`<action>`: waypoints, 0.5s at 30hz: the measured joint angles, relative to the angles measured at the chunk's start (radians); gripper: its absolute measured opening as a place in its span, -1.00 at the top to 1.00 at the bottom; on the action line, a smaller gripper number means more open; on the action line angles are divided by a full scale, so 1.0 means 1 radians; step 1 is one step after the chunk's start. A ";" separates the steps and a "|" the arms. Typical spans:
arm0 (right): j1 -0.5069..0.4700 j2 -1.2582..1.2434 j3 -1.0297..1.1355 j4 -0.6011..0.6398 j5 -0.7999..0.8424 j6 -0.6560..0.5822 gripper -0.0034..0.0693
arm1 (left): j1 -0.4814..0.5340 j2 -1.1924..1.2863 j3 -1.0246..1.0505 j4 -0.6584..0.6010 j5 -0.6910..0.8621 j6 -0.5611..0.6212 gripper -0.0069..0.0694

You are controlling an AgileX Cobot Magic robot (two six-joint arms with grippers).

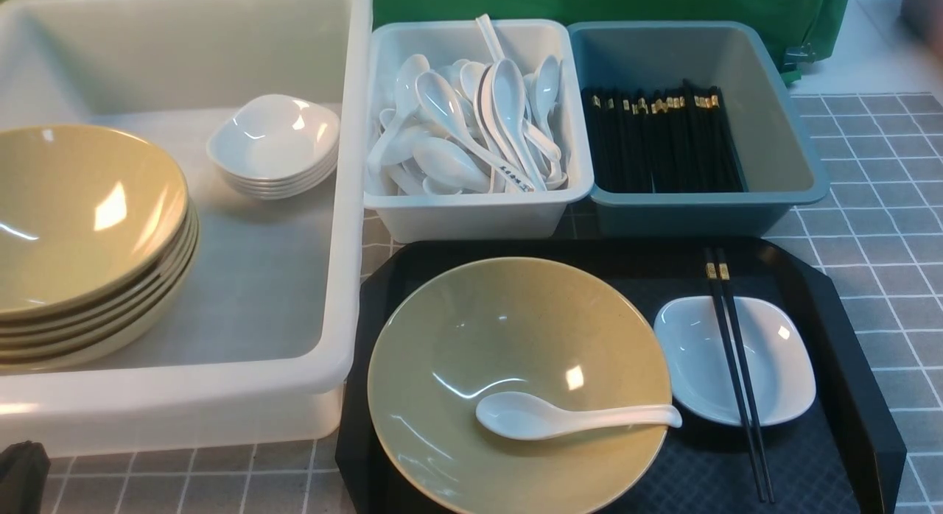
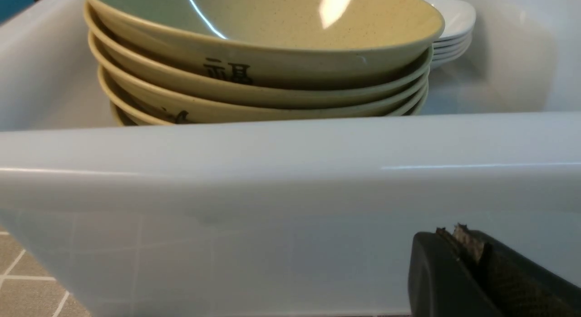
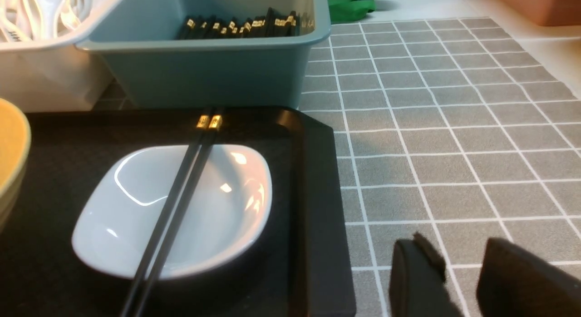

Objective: On grey table put chopsticks spoon bowls plates into blue grey white boxes.
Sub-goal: 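Move the grippers toward the tableware on the black tray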

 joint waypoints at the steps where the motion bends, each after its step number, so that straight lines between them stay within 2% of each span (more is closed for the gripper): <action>1: 0.000 0.000 0.000 0.000 0.000 0.000 0.25 | 0.000 -0.001 0.000 0.000 0.000 0.000 0.85; 15: 0.000 0.000 0.000 -0.001 0.000 -0.002 0.25 | 0.000 -0.001 0.000 0.006 0.000 0.000 0.85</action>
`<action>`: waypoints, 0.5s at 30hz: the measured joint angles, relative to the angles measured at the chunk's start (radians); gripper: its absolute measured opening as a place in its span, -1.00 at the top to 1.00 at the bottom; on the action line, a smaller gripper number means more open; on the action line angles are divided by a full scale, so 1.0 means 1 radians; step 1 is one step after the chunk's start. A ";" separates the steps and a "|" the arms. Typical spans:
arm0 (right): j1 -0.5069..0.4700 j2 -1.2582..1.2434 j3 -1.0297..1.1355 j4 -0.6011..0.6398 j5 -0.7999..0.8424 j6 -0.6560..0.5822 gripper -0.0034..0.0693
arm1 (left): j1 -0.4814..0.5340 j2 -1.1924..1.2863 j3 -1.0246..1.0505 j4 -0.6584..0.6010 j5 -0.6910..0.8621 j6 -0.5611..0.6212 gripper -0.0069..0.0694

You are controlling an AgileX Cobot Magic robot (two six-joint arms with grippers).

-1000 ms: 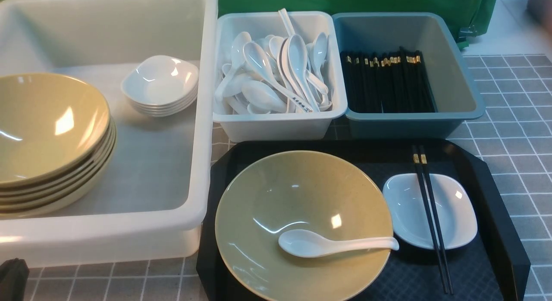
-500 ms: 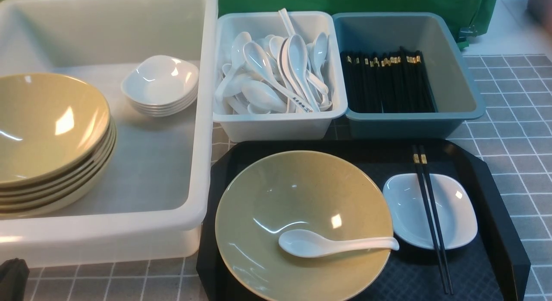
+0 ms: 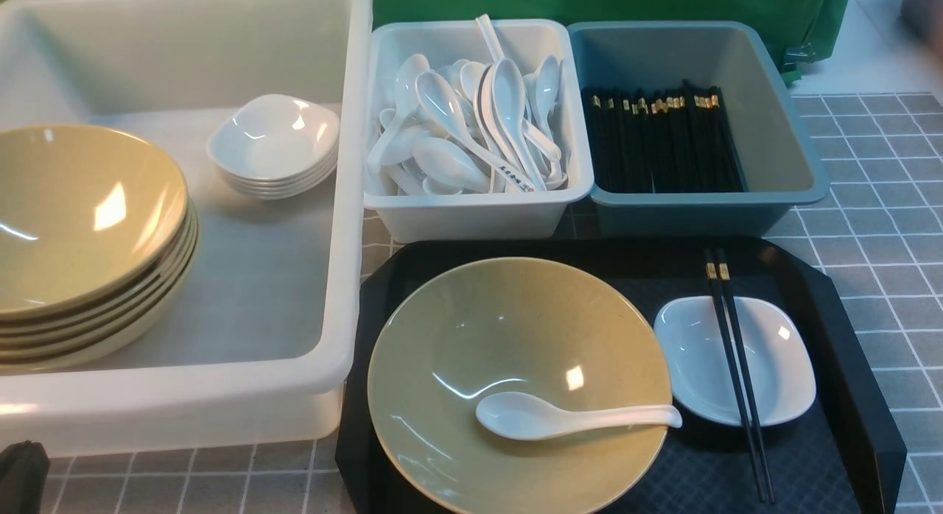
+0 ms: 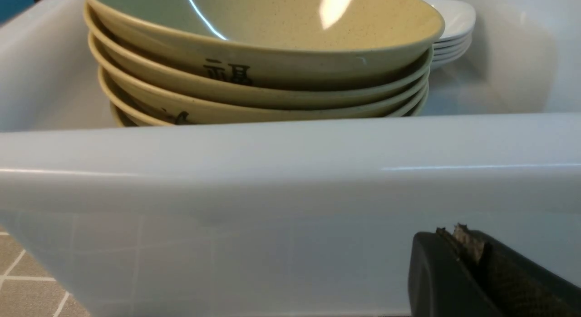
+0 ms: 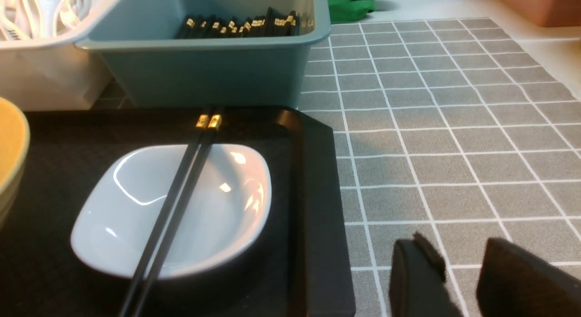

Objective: On grey table put chopsticks spoon bowls plates into blue grey white boxes.
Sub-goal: 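Move the grippers toward the tableware on the black tray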

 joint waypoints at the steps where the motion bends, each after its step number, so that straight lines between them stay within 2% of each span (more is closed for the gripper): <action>1: 0.000 0.000 0.000 0.000 0.000 0.000 0.25 | 0.000 0.000 0.000 0.011 -0.001 0.000 0.85; 15: 0.000 0.000 0.000 0.000 0.000 0.000 0.25 | 0.000 -0.001 0.000 0.000 -0.033 -0.001 0.85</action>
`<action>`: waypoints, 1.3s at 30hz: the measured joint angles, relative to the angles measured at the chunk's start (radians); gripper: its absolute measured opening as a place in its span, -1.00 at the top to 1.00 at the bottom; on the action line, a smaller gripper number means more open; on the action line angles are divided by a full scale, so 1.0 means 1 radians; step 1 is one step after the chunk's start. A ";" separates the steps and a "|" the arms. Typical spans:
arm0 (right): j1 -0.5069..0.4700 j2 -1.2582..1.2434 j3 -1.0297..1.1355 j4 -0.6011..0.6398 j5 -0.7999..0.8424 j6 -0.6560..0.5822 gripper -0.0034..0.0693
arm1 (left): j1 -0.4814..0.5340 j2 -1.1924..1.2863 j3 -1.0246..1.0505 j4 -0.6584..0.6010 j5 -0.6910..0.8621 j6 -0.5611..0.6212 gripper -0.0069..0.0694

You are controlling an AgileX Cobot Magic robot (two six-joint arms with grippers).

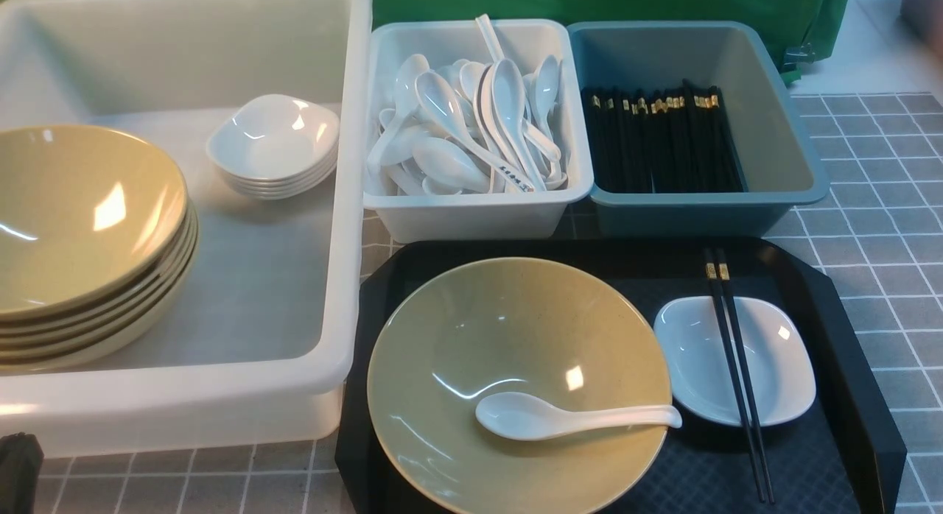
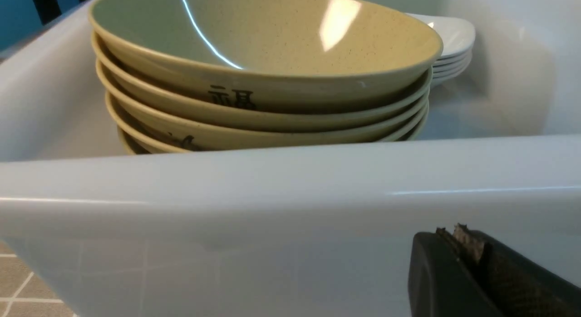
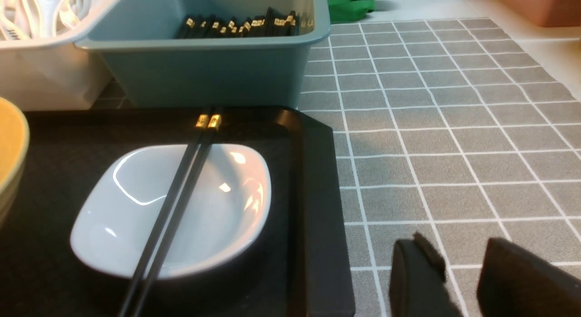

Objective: On grey table put chopsticks spoon bowls plates into blue grey white boxes.
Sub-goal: 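Move the grippers toward the tableware on the black tray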

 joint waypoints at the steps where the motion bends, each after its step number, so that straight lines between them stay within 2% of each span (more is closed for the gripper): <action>1: 0.000 0.000 0.000 0.000 0.000 0.000 0.25 | 0.000 0.000 0.000 0.000 0.000 0.000 0.85; 7: 0.000 0.000 0.000 0.000 0.000 0.006 0.25 | 0.000 0.000 0.000 -0.087 -0.003 -0.036 0.85; 10: 0.000 0.000 0.000 0.017 0.000 0.177 0.25 | 0.000 0.000 0.000 -0.257 -0.008 -0.146 0.85; 11: 0.000 0.000 0.000 0.023 0.000 0.194 0.25 | 0.000 0.000 0.000 -0.273 -0.009 -0.146 0.85; 12: 0.000 0.000 0.000 0.051 -0.001 0.343 0.25 | 0.000 0.000 0.000 -0.398 -0.014 -0.234 0.85; 15: 0.000 0.000 0.000 0.110 -0.010 0.759 0.25 | 0.000 0.000 0.000 -0.667 -0.025 -0.389 0.85; 17: 0.000 0.000 0.000 0.125 -0.013 0.972 0.25 | 0.000 0.000 0.000 -0.813 -0.030 -0.454 0.85; 18: 0.000 0.000 0.000 0.128 -0.015 1.049 0.25 | 0.000 0.000 0.000 -0.860 -0.034 -0.477 0.85; 20: 0.000 0.000 0.000 0.132 -0.015 1.102 0.25 | 0.000 0.000 0.000 -0.905 -0.041 -0.489 0.85; 24: 0.000 0.000 0.000 0.132 0.000 1.029 0.25 | 0.000 0.000 0.000 -0.930 -0.052 -0.501 0.85; 25: 0.000 0.000 0.000 0.132 0.000 0.929 0.25 | 0.000 0.000 0.000 -0.934 -0.051 -0.501 0.85; 28: 0.000 0.000 0.000 0.132 -0.001 0.865 0.25 | 0.000 0.000 -0.012 -0.932 -0.014 -0.457 0.85; 29: 0.004 0.000 0.000 0.134 -0.013 0.836 0.25 | 0.000 0.000 -0.051 -0.920 0.028 -0.372 0.85; 32: 0.022 0.000 -0.003 0.135 -0.048 0.755 0.25 | 0.000 0.000 -0.144 -0.887 0.079 -0.225 0.85; 35: 0.061 0.015 -0.089 0.136 -0.046 0.589 0.28 | 0.000 0.051 -0.320 -0.776 0.154 -0.052 0.85; 36: 0.081 0.048 -0.143 0.136 -0.037 0.519 0.33 | 0.000 0.117 -0.395 -0.704 0.201 -0.017 0.85; 39: 0.120 0.172 -0.281 0.135 0.016 0.340 0.54 | 0.000 0.280 -0.543 -0.538 0.331 0.004 0.85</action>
